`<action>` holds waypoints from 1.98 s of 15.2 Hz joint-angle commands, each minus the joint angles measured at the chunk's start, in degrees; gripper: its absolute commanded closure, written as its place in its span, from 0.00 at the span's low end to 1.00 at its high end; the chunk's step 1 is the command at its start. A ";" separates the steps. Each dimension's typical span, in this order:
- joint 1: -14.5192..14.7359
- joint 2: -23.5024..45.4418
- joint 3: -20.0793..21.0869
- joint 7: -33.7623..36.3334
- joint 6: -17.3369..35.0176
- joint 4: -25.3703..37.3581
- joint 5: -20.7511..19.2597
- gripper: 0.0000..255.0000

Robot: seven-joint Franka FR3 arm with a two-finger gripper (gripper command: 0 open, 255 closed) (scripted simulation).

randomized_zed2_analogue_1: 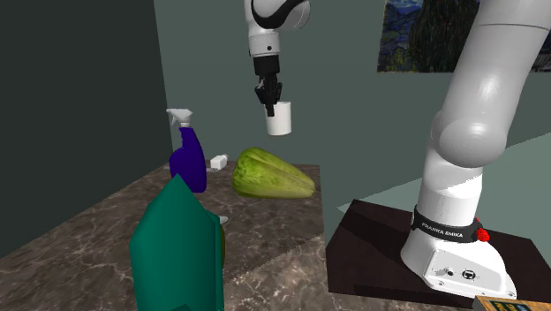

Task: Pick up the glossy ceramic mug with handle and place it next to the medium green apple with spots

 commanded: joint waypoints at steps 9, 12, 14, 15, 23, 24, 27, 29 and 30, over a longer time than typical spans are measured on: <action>1.48 -4.81 2.06 2.88 -5.41 0.33 0.71 1.00; 2.96 -8.71 4.25 6.20 -5.82 -3.41 1.69 1.00; 4.00 -11.11 5.78 8.44 -6.20 -5.57 2.53 1.00; 4.53 -12.24 6.58 9.57 -6.41 -6.55 3.01 1.00; 9.12 -19.60 13.51 19.00 -8.44 -12.10 7.85 1.00; 9.73 -20.28 14.44 20.24 -8.70 -12.50 8.56 1.00; 11.55 -21.96 17.34 24.02 -9.45 -13.33 10.76 1.00; 12.75 -22.77 19.35 26.60 -9.90 -13.56 12.26 1.00; 13.34 -23.07 20.37 27.92 -10.10 -13.58 13.02 1.00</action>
